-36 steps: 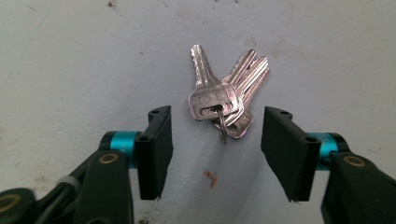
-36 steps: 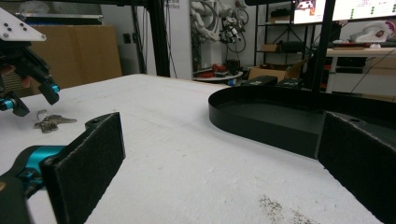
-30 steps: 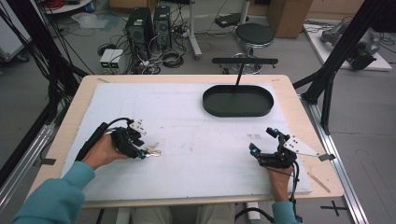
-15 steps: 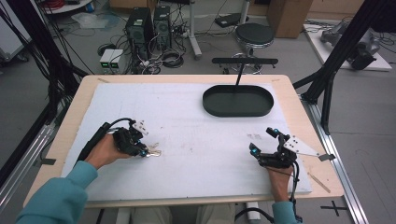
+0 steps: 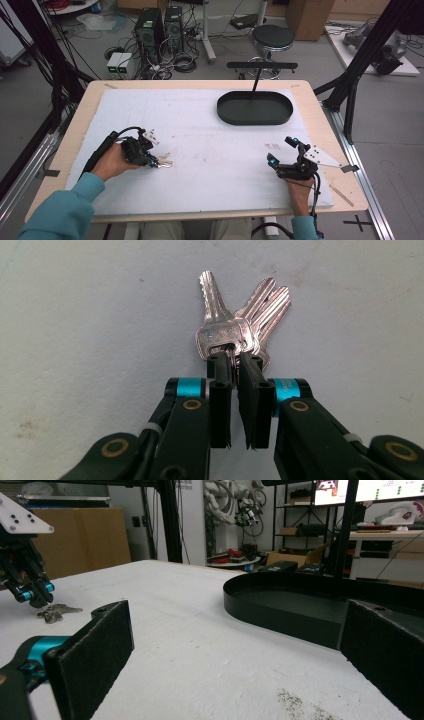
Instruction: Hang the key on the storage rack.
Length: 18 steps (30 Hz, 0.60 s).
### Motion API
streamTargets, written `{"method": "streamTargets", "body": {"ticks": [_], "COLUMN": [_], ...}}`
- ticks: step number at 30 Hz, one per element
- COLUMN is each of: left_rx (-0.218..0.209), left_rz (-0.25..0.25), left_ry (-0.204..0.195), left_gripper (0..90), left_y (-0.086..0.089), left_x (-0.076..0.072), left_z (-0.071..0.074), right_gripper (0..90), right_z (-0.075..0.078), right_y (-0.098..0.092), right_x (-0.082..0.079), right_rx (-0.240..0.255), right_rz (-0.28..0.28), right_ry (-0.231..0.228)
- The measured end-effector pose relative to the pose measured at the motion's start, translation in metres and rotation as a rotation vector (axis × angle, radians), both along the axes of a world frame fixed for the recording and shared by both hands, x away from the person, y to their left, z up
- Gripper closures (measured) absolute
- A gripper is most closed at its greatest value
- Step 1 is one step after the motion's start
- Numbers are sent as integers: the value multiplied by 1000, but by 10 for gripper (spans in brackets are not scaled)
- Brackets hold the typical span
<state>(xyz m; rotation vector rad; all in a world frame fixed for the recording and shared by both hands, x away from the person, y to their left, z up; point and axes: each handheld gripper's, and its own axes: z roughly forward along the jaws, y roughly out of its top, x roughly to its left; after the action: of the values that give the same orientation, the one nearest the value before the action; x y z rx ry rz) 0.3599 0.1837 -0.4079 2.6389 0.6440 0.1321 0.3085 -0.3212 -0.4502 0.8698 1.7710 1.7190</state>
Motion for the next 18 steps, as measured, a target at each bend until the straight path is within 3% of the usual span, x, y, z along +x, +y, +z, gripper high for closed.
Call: {"method": "streamTargets", "body": {"ticks": [18], "left_rx": [1], "left_rz": [-3], "left_ry": [3], "left_gripper": [880], "left_y": [0], "left_x": [1], "left_z": [0], "right_gripper": [6], "right_z": [0], "right_y": [0], "right_x": [0], "right_rx": [-5], "right_rz": [0], "right_ry": [-2]}}
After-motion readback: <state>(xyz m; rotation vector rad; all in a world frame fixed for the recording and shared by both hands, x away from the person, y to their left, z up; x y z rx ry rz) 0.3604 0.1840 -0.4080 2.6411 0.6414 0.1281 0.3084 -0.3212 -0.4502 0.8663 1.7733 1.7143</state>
